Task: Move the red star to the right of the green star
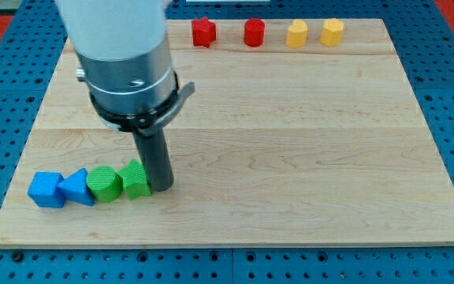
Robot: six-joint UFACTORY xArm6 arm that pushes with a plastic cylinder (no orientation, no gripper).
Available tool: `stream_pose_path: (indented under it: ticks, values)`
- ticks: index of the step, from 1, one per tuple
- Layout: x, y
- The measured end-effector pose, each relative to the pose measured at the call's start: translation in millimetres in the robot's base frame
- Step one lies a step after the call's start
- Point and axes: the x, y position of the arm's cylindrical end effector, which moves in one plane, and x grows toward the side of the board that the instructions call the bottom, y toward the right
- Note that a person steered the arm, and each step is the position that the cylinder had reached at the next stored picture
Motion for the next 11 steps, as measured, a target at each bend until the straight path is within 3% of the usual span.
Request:
stream_pose_path:
  ticks: [1, 2, 3, 4, 7, 8, 9, 10, 11]
  values:
    - [0.0, 30.7]
    - [-16.7, 115.8]
    - [-71.4, 156.7]
    - [-126.6, 142.6]
    - [-276.5, -20.9]
    - [-341.2, -19.7]
    - [-344.8, -3.8]
    - [-328.1, 47.4]
    - [-289.2, 82.0]
